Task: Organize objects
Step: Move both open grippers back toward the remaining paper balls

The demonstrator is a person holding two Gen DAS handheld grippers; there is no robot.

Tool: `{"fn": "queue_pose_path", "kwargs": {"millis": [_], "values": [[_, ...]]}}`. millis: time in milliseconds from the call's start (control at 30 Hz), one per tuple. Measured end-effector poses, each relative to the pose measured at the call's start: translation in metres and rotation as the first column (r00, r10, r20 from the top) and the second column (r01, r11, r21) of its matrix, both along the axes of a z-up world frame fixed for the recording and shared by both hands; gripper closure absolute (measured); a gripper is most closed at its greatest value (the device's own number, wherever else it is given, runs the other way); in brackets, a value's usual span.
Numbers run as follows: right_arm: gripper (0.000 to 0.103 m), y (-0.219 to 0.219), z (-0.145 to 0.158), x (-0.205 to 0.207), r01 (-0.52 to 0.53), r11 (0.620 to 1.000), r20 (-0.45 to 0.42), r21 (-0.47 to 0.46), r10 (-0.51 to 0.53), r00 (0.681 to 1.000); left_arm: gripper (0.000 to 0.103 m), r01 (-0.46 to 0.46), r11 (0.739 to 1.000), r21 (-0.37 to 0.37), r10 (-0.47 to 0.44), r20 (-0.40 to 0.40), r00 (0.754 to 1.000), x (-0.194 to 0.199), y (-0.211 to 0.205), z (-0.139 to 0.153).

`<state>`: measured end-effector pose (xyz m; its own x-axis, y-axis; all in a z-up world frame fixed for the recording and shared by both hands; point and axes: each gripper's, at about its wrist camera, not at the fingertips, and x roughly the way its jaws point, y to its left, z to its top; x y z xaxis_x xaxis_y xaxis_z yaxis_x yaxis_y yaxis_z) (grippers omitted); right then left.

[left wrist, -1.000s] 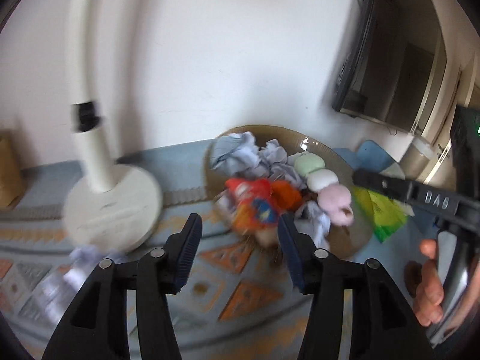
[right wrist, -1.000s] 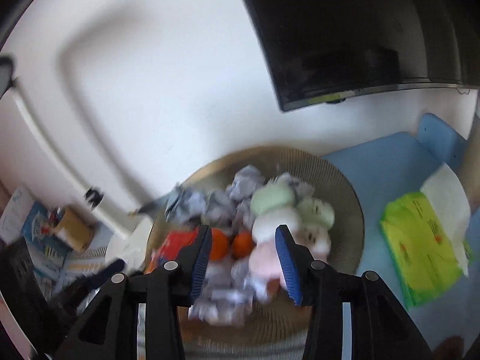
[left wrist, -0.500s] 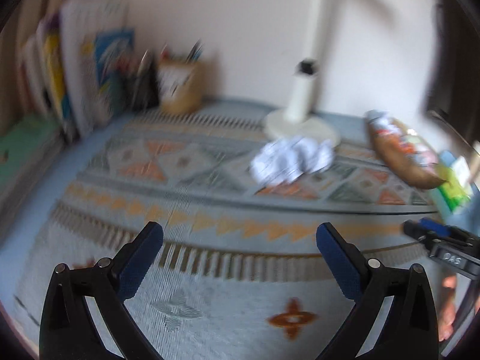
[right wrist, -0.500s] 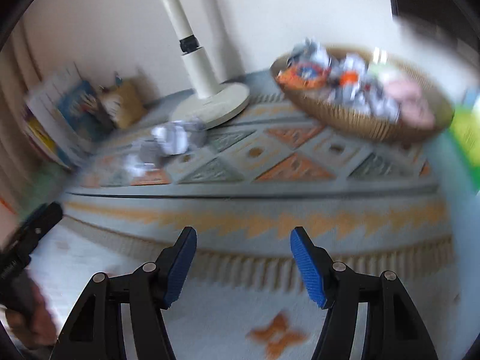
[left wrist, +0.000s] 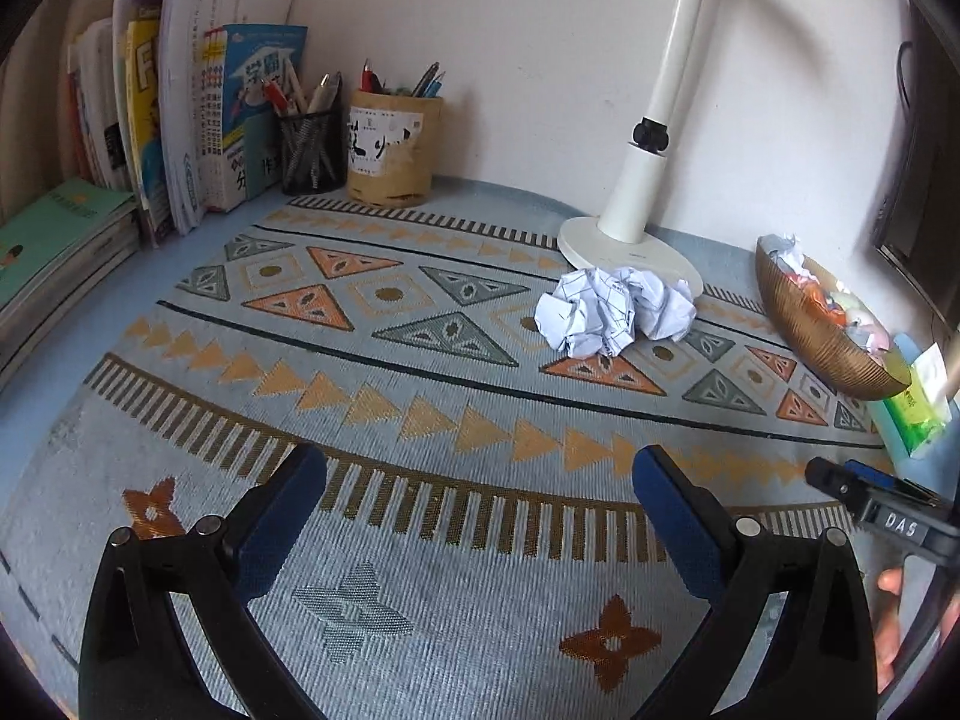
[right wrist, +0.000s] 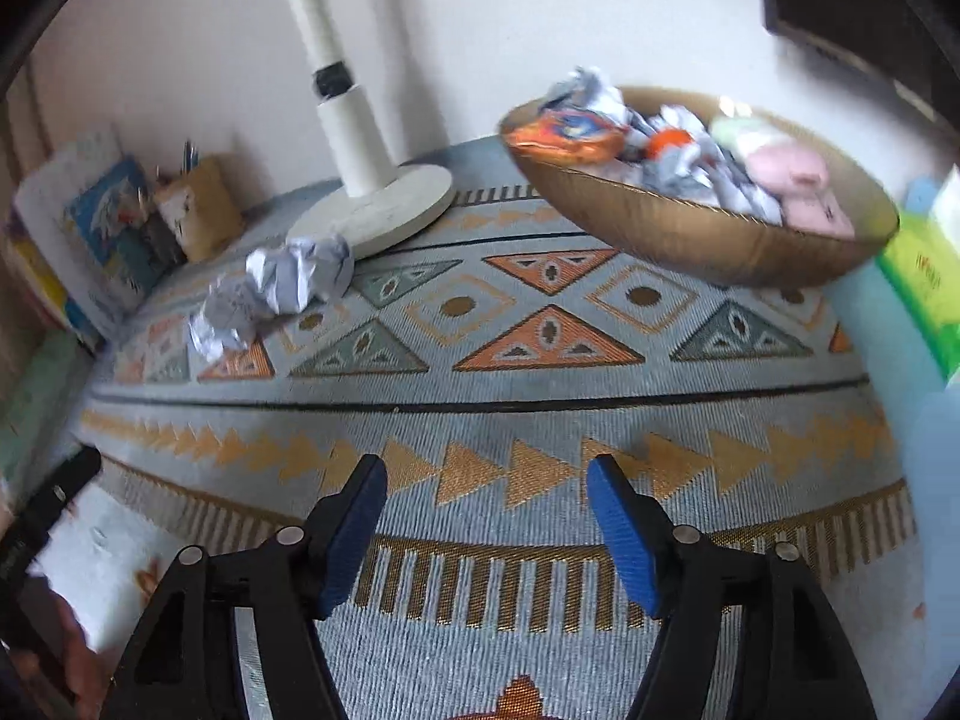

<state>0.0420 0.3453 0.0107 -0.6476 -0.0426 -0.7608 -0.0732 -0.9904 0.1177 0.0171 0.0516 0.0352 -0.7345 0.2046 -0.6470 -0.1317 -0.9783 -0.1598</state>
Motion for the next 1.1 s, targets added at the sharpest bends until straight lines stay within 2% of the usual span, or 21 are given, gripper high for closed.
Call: {"fn": "queue_pose_path", "kwargs": {"millis": [67, 233, 367, 433, 500, 533, 567, 633, 667, 700, 733, 767, 933, 1000, 1100], "values": [[0.022, 0.001, -0.001, -0.001, 0.011, 1.0, 0.011, 0.009, -0.011, 1.0, 0.001, -0.002, 1.0, 0.0, 0.002, 0.002, 1.0, 0.0, 0.0, 0.0], [0.02, 0.011, -0.003, -0.004, 0.021, 0.998, 0.029, -0.055, -0.02, 0.999, 0.001, 0.012, 1.0, 0.0, -0.012, 0.016, 1.0, -0.001, 0.001, -0.002], [0.016, 0.006, -0.003, -0.004, 0.044, 0.999, 0.064, -0.031, -0.042, 0.997, 0.001, 0.017, 1.0, -0.01, -0.016, 0.029, 0.999, -0.003, 0.004, -0.003], [0.016, 0.006, -0.001, 0.003, 0.118, 0.99, 0.097, -0.074, -0.11, 0.989, 0.001, 0.023, 1.0, -0.012, -0.022, 0.046, 0.999, -0.005, 0.005, -0.005], [0.016, 0.004, 0.004, 0.021, 0.247, 0.956, 0.167, -0.156, -0.221, 0.961, 0.001, 0.049, 0.998, -0.025, -0.046, 0.107, 0.993, -0.012, 0.008, -0.011], [0.016, 0.0, 0.007, 0.032, 0.28, 0.936, 0.202, -0.212, -0.239, 0.95, 0.001, 0.068, 0.997, -0.028, -0.063, 0.141, 0.988, -0.016, 0.01, -0.015], [0.016, -0.004, 0.011, 0.037, 0.271, 0.933, 0.199, -0.239, -0.226, 0.954, 0.001, 0.093, 0.995, -0.03, -0.086, 0.189, 0.978, -0.021, 0.014, -0.02], [0.016, -0.014, 0.023, 0.039, 0.23, 0.958, 0.139, -0.171, -0.208, 0.968, 0.001, 0.105, 0.992, -0.065, -0.09, 0.197, 0.976, -0.021, 0.02, -0.021], [0.015, -0.02, 0.031, 0.034, 0.199, 0.977, 0.058, -0.074, -0.195, 0.979, 0.001, 0.108, 0.991, -0.074, -0.092, 0.196, 0.976, -0.019, 0.022, -0.022], [0.012, -0.023, 0.034, 0.03, 0.163, 0.986, 0.022, -0.022, -0.163, 0.986, 0.001, 0.11, 0.99, -0.088, -0.091, 0.19, 0.978, -0.017, 0.024, -0.02], [0.005, -0.026, 0.033, 0.021, 0.096, 0.994, 0.009, 0.054, -0.096, 0.995, 0.001, 0.109, 0.989, -0.097, -0.09, 0.179, 0.98, -0.015, 0.025, -0.019], [0.004, -0.026, 0.029, 0.015, 0.072, 0.992, 0.007, 0.099, -0.073, 0.997, 0.001, 0.108, 0.989, -0.103, -0.09, 0.166, 0.982, -0.013, 0.026, -0.018], [0.004, -0.009, 0.004, 0.005, 0.046, 0.992, 0.025, 0.121, -0.049, 0.998, 0.001, 0.104, 0.988, -0.115, -0.087, 0.142, 0.986, -0.008, 0.026, -0.015], [0.004, -0.007, 0.0, 0.004, 0.056, 0.991, 0.02, 0.125, -0.059, 0.998, 0.001, 0.094, 0.987, -0.128, -0.073, 0.161, 0.984, -0.011, 0.026, -0.018], [0.004, -0.008, -0.006, -0.001, 0.061, 0.989, 0.063, 0.134, -0.069, 0.996, 0.001, 0.075, 0.984, -0.159, -0.04, 0.212, 0.977, -0.019, 0.026, -0.026]]}}
